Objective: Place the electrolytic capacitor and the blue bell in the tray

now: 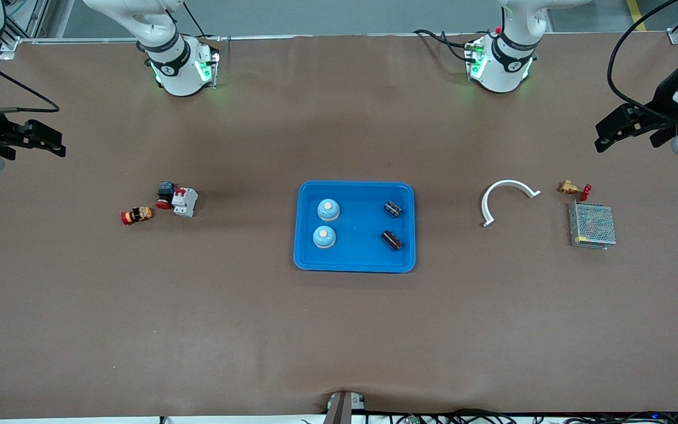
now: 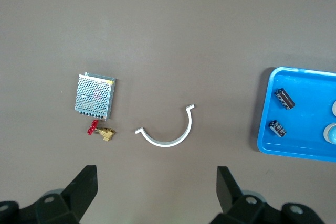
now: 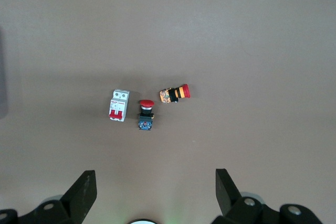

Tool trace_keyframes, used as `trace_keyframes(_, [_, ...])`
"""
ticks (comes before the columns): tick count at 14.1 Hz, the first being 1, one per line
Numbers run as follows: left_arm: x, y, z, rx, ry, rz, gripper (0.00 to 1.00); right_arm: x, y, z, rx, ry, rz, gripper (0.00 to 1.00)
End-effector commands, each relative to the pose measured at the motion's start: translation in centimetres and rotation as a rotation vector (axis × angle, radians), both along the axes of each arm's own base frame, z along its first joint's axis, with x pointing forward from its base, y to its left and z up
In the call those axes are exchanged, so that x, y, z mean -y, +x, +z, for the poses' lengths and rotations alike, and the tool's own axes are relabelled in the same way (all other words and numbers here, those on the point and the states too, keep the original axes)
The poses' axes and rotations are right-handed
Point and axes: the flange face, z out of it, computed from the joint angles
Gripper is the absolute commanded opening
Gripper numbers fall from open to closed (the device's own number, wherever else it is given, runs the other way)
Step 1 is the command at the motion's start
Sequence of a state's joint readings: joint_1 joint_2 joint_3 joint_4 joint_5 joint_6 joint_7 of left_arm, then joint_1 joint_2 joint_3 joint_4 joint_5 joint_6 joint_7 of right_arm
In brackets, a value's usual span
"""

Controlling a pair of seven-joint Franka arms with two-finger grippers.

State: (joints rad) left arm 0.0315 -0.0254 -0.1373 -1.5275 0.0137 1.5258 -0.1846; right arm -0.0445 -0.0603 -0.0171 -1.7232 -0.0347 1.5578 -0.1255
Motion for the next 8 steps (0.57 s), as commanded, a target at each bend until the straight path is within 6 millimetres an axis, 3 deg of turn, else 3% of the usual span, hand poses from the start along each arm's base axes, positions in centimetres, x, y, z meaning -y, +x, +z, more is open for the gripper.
trace_keyframes(1, [-0.19,-0.41,0.73,0.0,-0.018,-0.01,1.0,0.27,-1.33,2.01,0.029,0.013,-0.002,1.0])
trace_keyframes(8, [-0.17,-0.37,0.65,0.0,-0.006,-0.01,1.0,0.13,-0.93,2.28,0.044,0.012,0.004,1.0])
